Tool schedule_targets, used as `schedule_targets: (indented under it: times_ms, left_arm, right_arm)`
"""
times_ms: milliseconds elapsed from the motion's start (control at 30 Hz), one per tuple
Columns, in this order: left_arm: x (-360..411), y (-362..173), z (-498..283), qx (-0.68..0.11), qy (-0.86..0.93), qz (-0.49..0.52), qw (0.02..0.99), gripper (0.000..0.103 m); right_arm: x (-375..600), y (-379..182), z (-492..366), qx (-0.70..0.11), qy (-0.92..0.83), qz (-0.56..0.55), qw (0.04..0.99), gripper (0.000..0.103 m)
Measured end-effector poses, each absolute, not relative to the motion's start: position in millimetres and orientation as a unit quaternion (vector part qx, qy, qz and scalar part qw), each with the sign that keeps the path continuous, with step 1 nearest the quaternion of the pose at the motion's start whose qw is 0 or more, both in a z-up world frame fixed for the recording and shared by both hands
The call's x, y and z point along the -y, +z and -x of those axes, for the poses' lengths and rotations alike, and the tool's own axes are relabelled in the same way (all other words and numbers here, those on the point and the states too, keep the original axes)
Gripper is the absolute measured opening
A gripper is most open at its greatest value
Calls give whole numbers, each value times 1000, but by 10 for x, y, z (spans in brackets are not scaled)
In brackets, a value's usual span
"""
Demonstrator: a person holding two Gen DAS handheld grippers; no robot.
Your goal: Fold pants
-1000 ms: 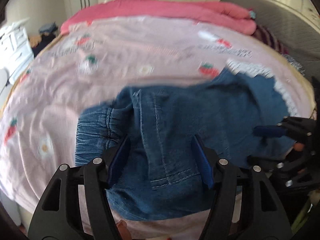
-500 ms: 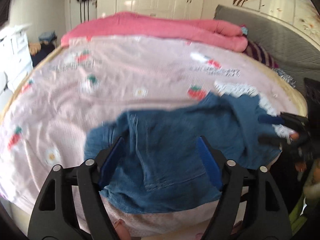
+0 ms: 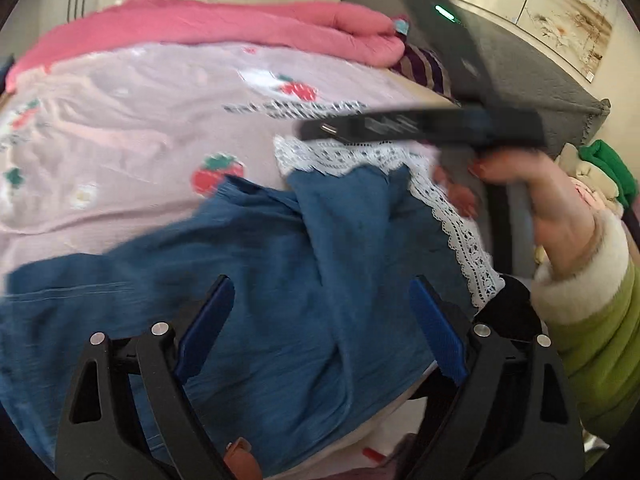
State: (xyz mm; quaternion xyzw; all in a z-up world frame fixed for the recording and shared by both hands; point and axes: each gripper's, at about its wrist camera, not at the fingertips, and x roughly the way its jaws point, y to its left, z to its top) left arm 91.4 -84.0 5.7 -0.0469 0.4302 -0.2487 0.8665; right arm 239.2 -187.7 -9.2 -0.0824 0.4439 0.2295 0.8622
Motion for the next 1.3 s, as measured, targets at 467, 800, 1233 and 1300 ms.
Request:
schedule_targets:
  times_ms: [467,800,1233,1300]
  left_arm:
    - [974,-304,-1038,-452,-285,59,843,40]
    - [914,-311,-1078,-452,-299,83,837,7]
    - [1204,-209,-675,-418,-318,-42,850,6]
    - [1274,-237,-571,-408,-314,-78,854,6]
  right_arm:
    - [1616,-495,-2778,-508,233,161,813,10]
    - [2689,262,-2187,-403,247,-34,880,9]
    - [3539,-47,-963,-429,216,-83,873,9]
    - [3609,-190,-851,-445,210,-91,866,10]
